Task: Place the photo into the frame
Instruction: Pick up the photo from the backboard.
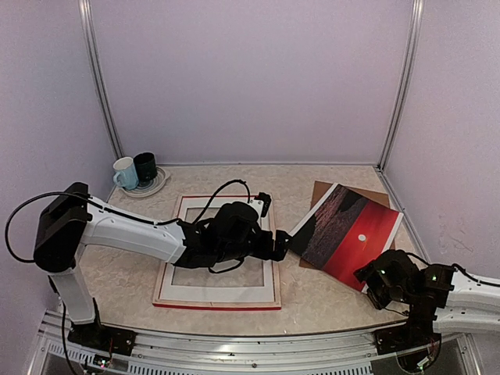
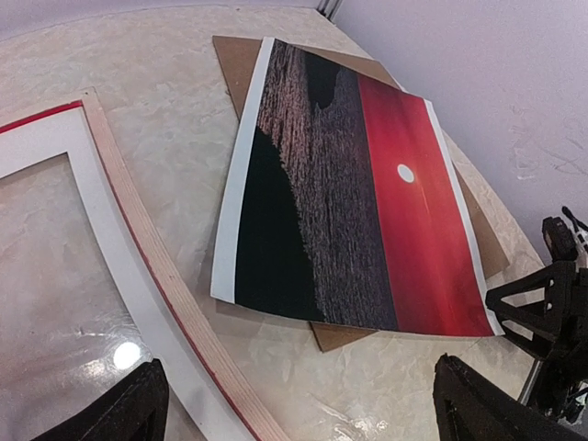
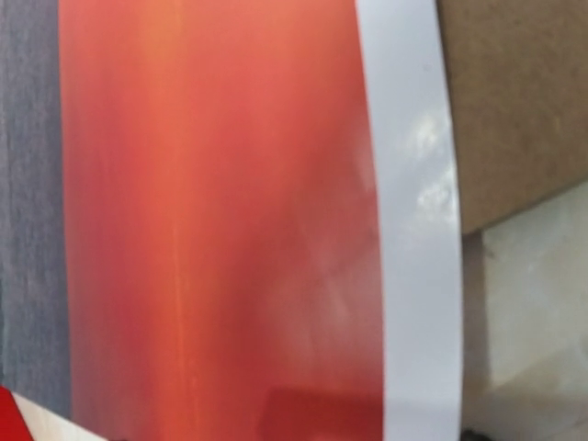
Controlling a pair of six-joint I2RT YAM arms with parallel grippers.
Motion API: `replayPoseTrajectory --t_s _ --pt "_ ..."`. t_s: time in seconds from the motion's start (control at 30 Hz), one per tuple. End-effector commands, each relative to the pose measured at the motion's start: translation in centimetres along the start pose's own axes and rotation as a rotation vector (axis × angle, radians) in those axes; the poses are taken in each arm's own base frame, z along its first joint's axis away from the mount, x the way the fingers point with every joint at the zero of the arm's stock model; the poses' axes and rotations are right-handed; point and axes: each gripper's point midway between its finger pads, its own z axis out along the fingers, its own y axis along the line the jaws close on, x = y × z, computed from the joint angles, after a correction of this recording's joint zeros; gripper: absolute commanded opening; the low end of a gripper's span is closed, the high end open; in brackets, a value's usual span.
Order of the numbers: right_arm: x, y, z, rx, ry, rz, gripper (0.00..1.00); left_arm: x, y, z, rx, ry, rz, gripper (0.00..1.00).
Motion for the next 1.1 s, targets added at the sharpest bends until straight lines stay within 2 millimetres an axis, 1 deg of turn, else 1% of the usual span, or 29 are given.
replayPoseTrajectory --t_s 0.0,0.2,0.3,0.43,0.53,0.6,0.73,0.93,1.07 --pt "0.6 -2.7 0.7 0.070 0.031 0.022 0.73 0.4 -1.0 0.8 0.040 0.013 0.017 0.99" --pt "0.6 -2.8 0.8 0.046 0.029 0.042 0.59 0.8 -0.5 0.6 0.026 0.021 0.021 0.99" --pt "0.5 -2.6 0.7 0.031 0.024 0.045 0.48 1.0 -0.2 0.4 0.019 0.022 0.020 0.99" --pt "0.1 -2.0 0.3 0.019 0.009 0.040 0.36 1.2 -0.1 0.3 0.022 0.023 0.015 0.99" --pt "-0.4 -1.6 -0.1 0.020 -0.011 0.030 0.21 1.3 -0.2 0.4 0.026 0.026 0.016 0.99" --pt "-0.7 -1.2 -0.5 0.015 -0.024 0.020 0.14 1.3 -0.3 0.4 0.028 0.026 0.015 0.99" --pt "-1.2 -0.8 -0.9 0.004 -0.041 0.014 0.07 1.2 -0.4 0.3 0.032 0.025 0.018 0.99" --pt "-1.5 0.0 -1.4 -0.023 -0.051 0.006 0.00 1.3 -0.3 0.4 0.026 0.027 0.029 0.99" --pt "-1.7 1.2 -2.0 -0.044 -0.057 -0.008 0.00 1.3 -0.1 0.4 0.017 0.025 0.056 0.99"
